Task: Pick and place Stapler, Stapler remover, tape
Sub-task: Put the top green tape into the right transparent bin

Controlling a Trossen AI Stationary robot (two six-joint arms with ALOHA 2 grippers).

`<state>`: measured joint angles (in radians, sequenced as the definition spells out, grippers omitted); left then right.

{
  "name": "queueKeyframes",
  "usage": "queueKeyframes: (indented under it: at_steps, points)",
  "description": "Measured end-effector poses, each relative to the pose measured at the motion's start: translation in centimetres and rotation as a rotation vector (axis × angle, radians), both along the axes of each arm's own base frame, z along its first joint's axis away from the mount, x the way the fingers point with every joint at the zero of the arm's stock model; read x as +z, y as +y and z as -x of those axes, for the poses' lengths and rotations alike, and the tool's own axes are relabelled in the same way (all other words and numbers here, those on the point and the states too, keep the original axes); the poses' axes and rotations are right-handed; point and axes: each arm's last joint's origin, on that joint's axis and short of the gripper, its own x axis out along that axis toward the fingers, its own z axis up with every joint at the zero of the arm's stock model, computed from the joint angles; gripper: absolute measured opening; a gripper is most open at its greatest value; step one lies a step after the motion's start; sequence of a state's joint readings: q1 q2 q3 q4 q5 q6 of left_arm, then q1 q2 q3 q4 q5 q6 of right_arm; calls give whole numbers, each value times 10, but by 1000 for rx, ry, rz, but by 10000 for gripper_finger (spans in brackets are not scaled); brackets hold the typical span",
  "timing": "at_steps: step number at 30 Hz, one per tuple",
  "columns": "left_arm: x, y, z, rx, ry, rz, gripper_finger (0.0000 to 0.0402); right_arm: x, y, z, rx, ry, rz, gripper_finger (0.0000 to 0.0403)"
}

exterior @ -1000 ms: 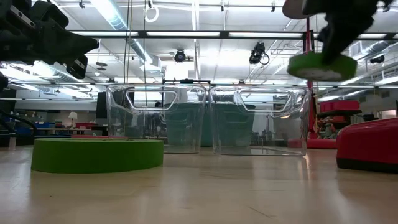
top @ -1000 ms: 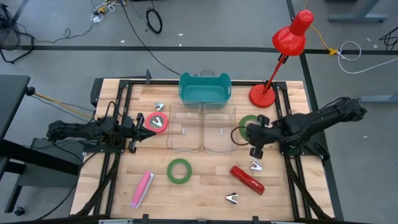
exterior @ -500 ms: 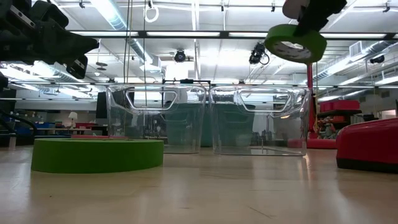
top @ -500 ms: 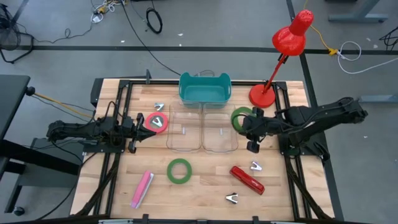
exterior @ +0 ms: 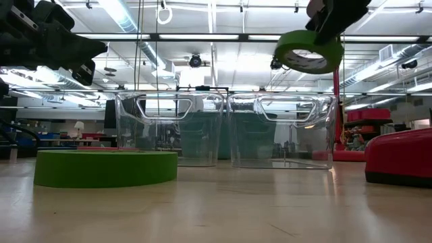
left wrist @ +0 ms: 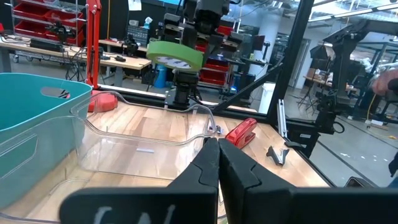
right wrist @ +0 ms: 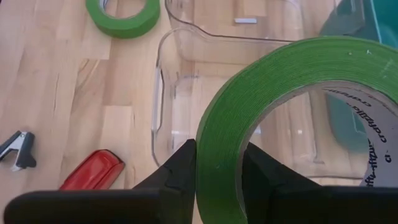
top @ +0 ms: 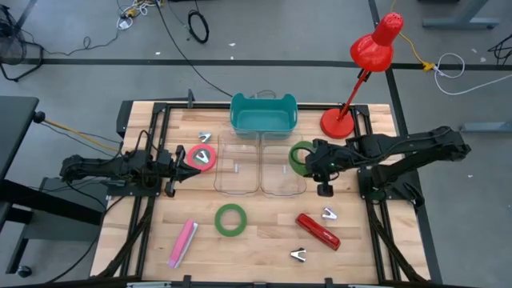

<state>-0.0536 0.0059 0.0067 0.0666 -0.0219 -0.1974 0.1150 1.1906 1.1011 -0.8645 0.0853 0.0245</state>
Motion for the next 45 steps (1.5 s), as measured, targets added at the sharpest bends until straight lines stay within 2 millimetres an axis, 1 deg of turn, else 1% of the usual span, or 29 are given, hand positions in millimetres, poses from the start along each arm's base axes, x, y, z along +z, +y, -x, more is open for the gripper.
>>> queueKeyframes:
  at_steps: [3, 10, 13, 18, 22, 26, 30, 37, 40, 45]
  points:
    - [0, 0, 0, 0, 0, 0, 3, 0, -4, -5, 15, 7, 1, 94]
    - [0, 0, 0, 0, 0, 0, 3, 22, -17, -28, 29, -17, 45, 94]
    - [0, 0, 0, 0, 0, 0, 3, 29, -23, -40, 41, -27, 33, 94]
    - [0, 0, 0, 0, 1, 0, 3, 29, -31, -57, 34, -16, 10, 94]
    - [0, 0, 0, 0, 1, 0, 3, 24, -36, -66, 35, 3, -19, 94]
    - [0, 0, 0, 0, 0, 0, 3, 15, -37, -73, 33, 41, -22, 94]
    - [0, 0, 0, 0, 0, 0, 3, 11, -37, -77, 34, 51, -22, 94]
    - [0, 0, 0, 0, 0, 0, 3, 1, -40, -76, 23, 70, -24, 94]
    - [0, 0, 0, 0, 1, 0, 3, -7, -40, -80, 21, 86, -24, 94]
    - [0, 0, 0, 0, 0, 0, 3, -30, -40, -86, 20, 134, -31, 94]
